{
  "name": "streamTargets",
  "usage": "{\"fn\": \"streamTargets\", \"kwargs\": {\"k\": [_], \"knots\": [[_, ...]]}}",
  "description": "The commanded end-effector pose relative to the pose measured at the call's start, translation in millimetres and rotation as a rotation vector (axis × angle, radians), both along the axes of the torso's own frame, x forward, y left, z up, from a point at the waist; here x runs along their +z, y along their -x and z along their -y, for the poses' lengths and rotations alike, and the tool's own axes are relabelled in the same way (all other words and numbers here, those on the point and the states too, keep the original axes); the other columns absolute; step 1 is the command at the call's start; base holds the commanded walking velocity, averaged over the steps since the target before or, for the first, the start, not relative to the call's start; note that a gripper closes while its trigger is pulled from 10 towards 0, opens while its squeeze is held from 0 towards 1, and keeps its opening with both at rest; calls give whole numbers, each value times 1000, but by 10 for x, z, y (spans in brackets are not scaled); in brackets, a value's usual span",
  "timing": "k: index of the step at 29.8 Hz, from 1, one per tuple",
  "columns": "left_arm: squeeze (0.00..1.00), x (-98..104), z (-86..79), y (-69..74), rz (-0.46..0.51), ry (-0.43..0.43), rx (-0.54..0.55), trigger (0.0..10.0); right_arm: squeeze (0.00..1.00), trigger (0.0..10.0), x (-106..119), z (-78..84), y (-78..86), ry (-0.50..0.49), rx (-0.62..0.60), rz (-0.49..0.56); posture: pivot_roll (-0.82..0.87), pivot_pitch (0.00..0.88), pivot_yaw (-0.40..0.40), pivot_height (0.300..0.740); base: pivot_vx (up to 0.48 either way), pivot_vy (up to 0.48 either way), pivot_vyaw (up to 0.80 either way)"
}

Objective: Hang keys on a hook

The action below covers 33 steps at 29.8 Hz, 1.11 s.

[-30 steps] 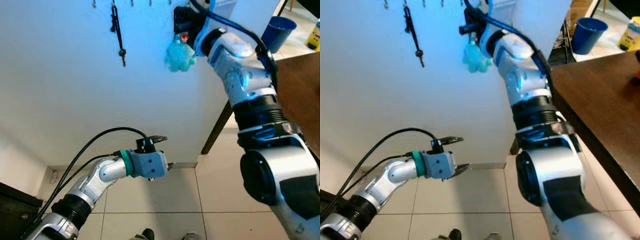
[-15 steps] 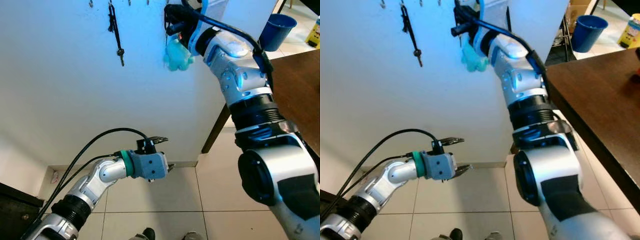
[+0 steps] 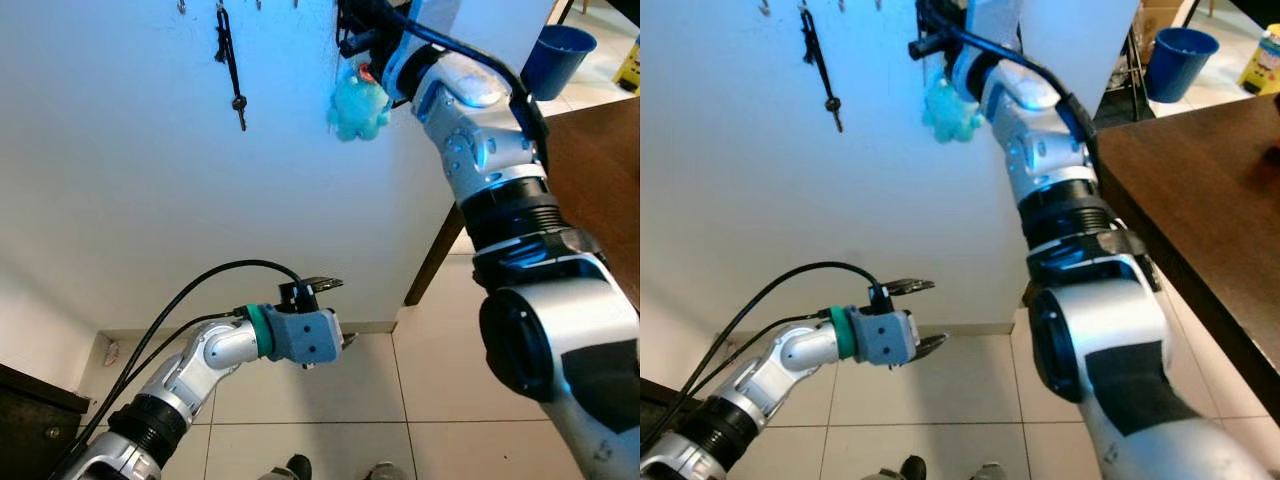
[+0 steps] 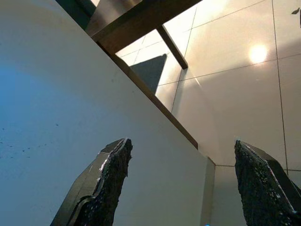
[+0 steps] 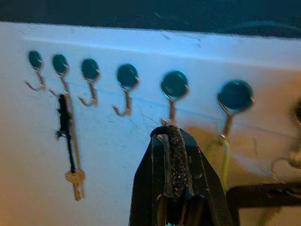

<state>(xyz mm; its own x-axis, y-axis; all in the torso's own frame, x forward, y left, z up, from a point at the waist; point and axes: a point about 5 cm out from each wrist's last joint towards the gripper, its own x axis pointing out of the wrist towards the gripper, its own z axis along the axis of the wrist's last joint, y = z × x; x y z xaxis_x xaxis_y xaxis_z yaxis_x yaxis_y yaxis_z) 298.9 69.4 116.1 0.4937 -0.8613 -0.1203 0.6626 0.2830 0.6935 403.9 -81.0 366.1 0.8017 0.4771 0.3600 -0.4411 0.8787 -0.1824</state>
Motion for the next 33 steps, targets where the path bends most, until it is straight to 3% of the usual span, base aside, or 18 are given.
{"fn": "streamTargets", "kwargs": {"k": [1, 15, 33], "knots": [[1000, -61, 2, 44, -15, -29, -12, 10000, 0, 0, 90, -35, 11, -2, -1, 29, -55, 133, 79, 740, 0, 0, 0], [1000, -50, 48, 87, -14, -11, -14, 10000, 0, 0, 182, -201, 36, -33, 88, 63, -49, 160, 61, 740, 0, 0, 0], [1000, -71, 110, 182, -29, -3, -34, 10000, 0, 0, 297, -143, 8, -52, 31, 76, -42, 187, 60, 740, 0, 0, 0]]}}
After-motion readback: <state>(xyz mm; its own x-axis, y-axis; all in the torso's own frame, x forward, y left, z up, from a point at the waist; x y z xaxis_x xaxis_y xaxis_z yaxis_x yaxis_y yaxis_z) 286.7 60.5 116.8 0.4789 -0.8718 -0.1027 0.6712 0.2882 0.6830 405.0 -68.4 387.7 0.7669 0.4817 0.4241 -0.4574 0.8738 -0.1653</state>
